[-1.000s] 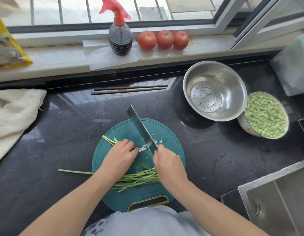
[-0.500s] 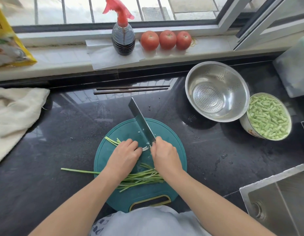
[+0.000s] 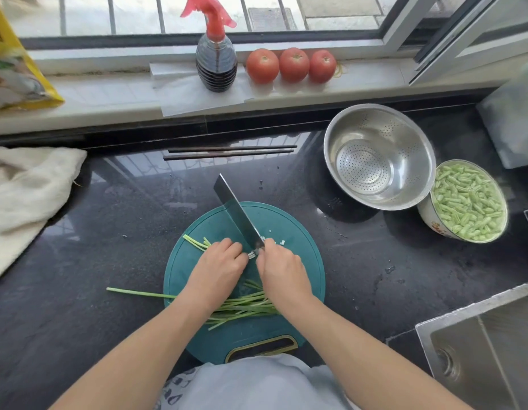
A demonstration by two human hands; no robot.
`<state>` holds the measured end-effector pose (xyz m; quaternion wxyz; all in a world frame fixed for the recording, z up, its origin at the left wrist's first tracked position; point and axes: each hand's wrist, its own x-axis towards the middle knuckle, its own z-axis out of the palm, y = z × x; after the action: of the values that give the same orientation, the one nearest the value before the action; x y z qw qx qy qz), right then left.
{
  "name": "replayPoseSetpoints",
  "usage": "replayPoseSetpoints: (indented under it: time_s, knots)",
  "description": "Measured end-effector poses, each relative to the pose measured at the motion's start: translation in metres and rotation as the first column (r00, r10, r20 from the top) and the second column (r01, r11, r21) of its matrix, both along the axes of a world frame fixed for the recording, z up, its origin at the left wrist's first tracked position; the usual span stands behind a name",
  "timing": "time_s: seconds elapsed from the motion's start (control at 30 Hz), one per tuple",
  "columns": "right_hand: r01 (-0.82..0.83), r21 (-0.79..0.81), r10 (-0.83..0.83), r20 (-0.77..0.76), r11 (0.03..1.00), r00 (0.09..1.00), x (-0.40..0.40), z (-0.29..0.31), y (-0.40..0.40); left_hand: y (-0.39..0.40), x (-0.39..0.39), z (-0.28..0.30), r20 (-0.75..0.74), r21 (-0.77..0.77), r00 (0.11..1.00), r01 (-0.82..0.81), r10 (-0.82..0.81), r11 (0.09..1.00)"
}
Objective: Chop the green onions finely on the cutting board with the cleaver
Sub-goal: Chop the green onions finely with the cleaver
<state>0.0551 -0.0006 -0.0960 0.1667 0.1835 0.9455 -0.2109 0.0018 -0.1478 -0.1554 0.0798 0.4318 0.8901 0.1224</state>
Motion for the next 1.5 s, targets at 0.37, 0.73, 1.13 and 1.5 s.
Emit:
replayPoseSetpoints:
  time_s: [0.37,0.73,1.13,1.5]
  knots:
    - [0.012,-0.002,-0.012,0.028,1.0,1.0,0.029,0.01,0.012,-0.001,0.001,0.003,0.01,0.007,0.998,-0.056,0.056,0.998]
    - [0.048,-0.022,-0.048,0.005,0.999,0.999,-0.001,0.001,-0.004,0.001,0.003,0.004,0.027,-0.021,0.999,-0.031,0.032,0.999]
    - [0.051,-0.032,-0.049,0.072,0.998,0.996,0.038,0.009,-0.004,-0.014,-0.001,0.005,0.03,0.045,0.997,-0.077,0.075,0.996]
    - [0.087,-0.037,-0.087,-0.017,0.996,0.996,0.003,0.003,-0.007,-0.01,-0.003,0.006,0.018,0.016,0.996,-0.083,0.083,0.996]
